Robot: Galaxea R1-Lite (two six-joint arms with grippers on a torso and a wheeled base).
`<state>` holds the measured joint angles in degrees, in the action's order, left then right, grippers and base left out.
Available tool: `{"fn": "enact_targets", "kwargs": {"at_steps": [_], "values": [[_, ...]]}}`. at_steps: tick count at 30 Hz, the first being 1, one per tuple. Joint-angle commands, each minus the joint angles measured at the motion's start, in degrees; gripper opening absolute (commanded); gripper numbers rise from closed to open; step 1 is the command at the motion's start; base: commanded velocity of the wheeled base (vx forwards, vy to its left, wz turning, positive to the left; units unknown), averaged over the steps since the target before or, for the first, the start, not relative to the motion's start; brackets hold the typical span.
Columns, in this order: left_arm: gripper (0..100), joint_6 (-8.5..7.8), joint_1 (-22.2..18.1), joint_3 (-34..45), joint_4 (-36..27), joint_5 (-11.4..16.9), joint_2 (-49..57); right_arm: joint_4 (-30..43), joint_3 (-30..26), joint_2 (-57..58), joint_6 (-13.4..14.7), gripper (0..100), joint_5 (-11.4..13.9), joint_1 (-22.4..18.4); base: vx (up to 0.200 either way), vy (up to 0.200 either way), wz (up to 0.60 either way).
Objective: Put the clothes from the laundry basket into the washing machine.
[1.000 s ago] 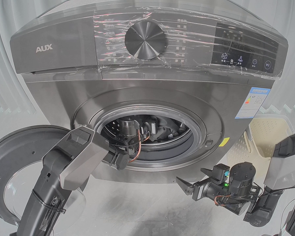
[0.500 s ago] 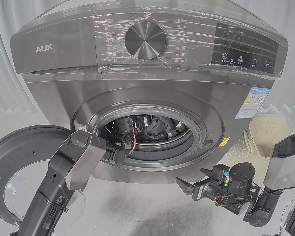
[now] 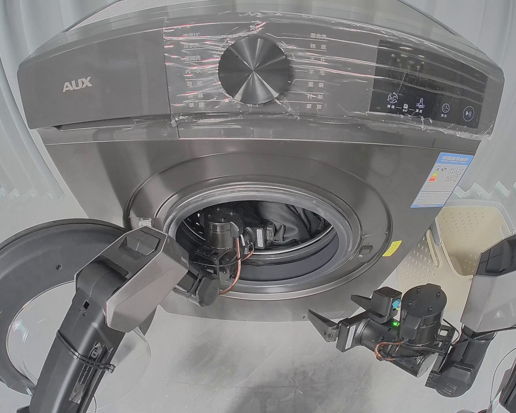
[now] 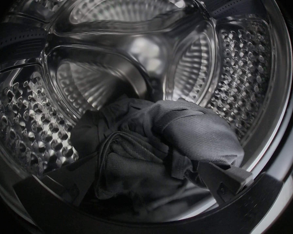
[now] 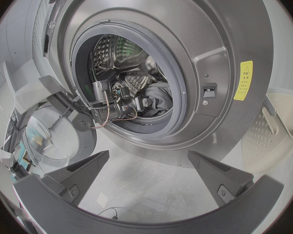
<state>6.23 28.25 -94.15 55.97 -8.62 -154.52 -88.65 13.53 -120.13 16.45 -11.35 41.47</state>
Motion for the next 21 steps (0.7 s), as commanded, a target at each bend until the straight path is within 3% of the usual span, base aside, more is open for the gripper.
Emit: {"fn": "enact_targets", "kwargs": {"at_steps": [1,12,21], "values": [[100,-0.52,2.78,13.73,-1.3,0.88,10.46,-0.03,0.0,-0.02,-0.01,100,0.01,0.01,0.0,0.0,0.0],[100,-1.31,5.5,30.87,-2.71,2.03,20.22,-0.03,0.0,0.16,-0.01,100,0.01,0.01,0.0,0.0,0.0],[100,-1.22,6.65,27.26,0.55,3.43,19.69,-0.03,0.0,0.07,-0.1,100,0.01,0.01,0.0,0.0,0.0]]}}
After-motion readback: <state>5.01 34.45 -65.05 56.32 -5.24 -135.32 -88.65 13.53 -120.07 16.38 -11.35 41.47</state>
